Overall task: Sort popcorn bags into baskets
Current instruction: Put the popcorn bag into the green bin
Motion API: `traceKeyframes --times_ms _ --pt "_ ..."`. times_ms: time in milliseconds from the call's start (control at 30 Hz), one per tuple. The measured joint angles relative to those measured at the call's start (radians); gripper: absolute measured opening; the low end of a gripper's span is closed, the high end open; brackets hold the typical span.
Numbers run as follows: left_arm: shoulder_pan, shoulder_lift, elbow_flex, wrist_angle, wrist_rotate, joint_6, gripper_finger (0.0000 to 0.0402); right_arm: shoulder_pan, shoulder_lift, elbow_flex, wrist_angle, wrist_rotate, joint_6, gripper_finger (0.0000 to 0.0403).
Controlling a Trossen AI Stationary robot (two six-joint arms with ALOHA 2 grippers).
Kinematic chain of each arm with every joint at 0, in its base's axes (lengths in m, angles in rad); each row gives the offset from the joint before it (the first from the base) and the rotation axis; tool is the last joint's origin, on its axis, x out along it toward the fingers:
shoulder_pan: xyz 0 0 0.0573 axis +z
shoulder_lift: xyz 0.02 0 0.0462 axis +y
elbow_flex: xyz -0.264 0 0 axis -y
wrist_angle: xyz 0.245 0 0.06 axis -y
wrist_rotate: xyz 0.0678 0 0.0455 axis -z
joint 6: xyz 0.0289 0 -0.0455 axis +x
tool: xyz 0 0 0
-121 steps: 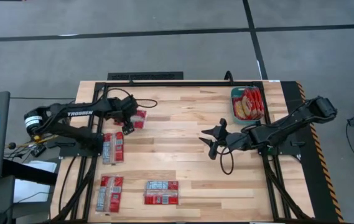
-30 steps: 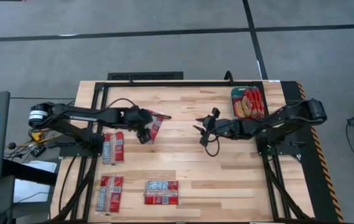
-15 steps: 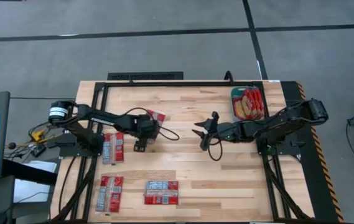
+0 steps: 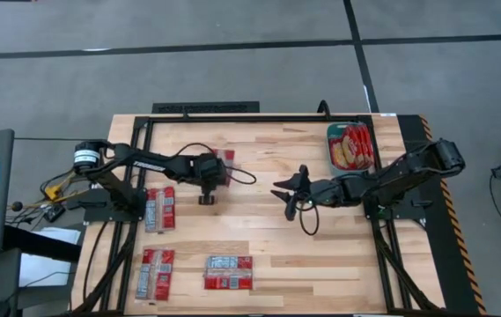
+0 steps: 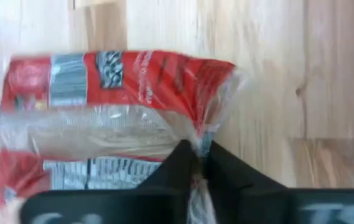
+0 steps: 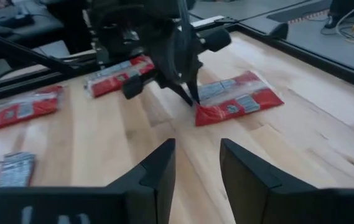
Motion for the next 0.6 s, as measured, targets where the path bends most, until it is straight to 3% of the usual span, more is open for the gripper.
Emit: traceKeyframes --times_ms 133,367,600 --pt "-0.017 -0.039 0.02 -0.01 0.037 -0.03 0.0011 0.024 0.0 0.0 0.029 0.0 0.0 0.0137" --pt "-0.067 -0.205 0.118 0.016 0.225 -0.04 0.0001 0.051 -0.001 0.0 0.061 0.0 -0.022 0.013" --pt "-0.077 -0.338 0.199 0.046 0.325 -0.118 0.0 0.1 -0.001 0.023 0.154 -0.042 -0.233 0.0179"
